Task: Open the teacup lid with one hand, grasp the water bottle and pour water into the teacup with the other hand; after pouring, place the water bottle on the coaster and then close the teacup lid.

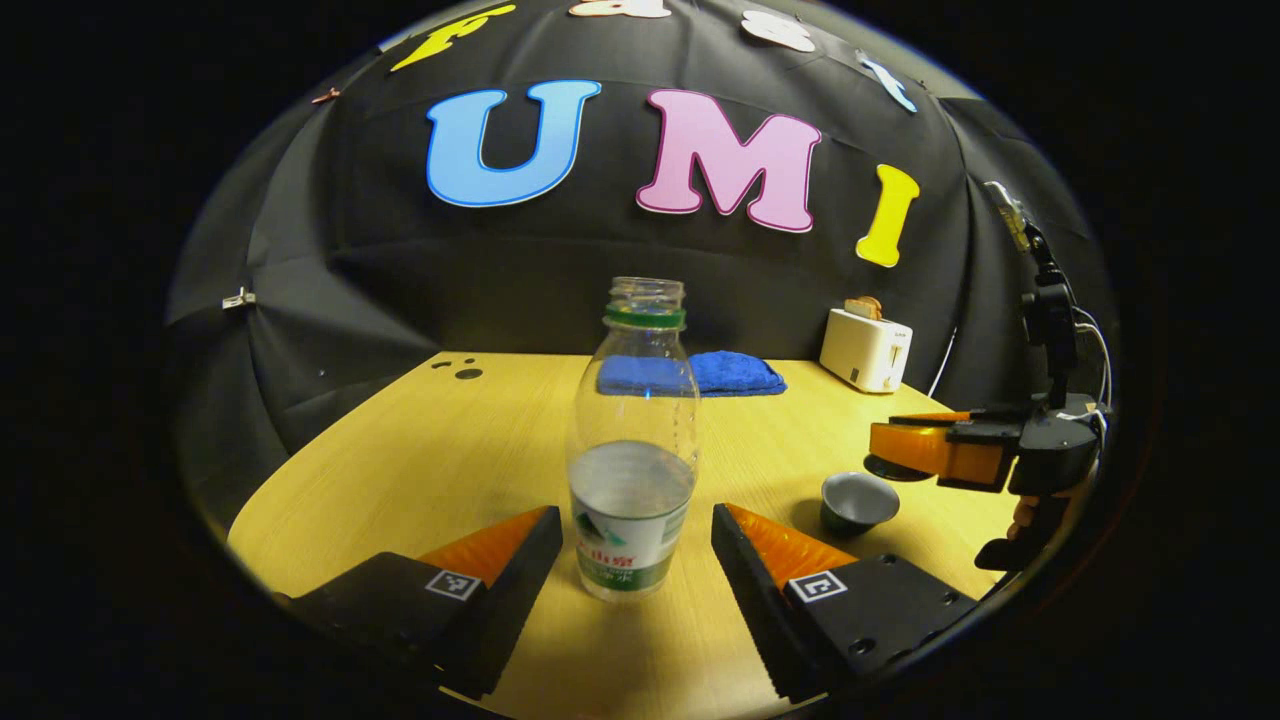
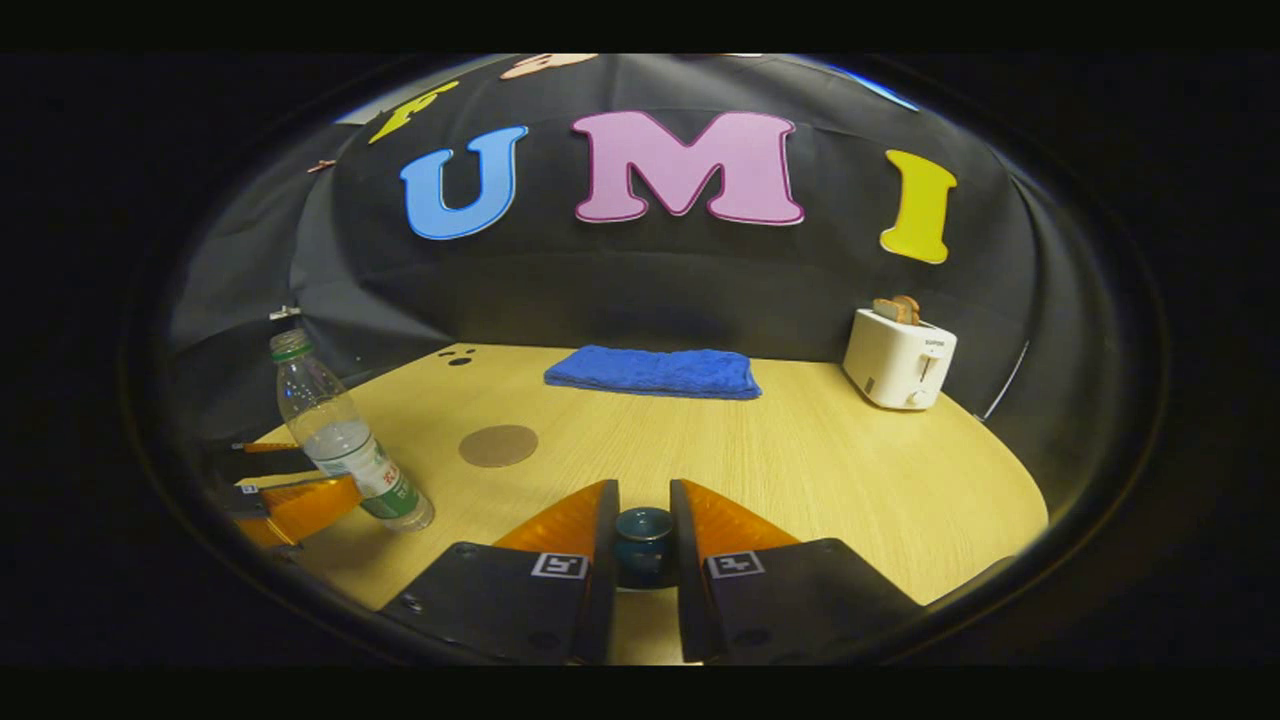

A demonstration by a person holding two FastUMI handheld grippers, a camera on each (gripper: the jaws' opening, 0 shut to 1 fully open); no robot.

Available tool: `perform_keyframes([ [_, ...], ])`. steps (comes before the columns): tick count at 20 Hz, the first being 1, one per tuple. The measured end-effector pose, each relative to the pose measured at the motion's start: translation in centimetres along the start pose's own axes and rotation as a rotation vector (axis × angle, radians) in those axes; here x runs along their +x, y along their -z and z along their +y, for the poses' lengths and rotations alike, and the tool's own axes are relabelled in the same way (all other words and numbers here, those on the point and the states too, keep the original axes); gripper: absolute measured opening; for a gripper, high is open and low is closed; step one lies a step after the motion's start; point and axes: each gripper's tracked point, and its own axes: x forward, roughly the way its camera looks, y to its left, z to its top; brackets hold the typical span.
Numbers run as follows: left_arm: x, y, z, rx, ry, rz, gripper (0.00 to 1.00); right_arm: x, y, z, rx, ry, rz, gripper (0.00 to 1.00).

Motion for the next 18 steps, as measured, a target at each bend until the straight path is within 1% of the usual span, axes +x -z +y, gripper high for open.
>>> perform_keyframes([
  [5,3.2,-1.3,0.4,0.001,-0.02,-0.03,0.96,-0.3,0.4,-0.7,0.001,0.012,0.005,0.28],
  [11,5.8,-0.8,0.8,0.014,-0.036,-0.03,0.95,-0.3,0.7,-1.4,0.0,0.024,0.007,0.28],
  [13,6.2,-0.7,0.9,0.016,-0.036,-0.033,0.93,-0.3,1.1,-1.7,0.0,0.025,0.014,0.28],
  [14,6.4,-0.7,0.9,0.021,-0.039,-0.038,0.86,-0.3,1.2,-1.9,0.002,0.026,0.016,0.34],
  [15,6.4,-0.7,0.8,0.028,-0.034,-0.036,0.8,-0.4,1.3,-2.1,0.003,0.03,0.017,0.34],
  [16,6.3,-0.7,0.7,0.04,-0.031,-0.037,0.82,-0.4,1.2,-2.3,0.006,0.033,0.018,0.28],
  [18,6.1,-1.1,0.4,0.091,-0.025,-0.046,0.8,-0.4,1.2,-2.7,0.014,0.037,0.017,0.28],
])
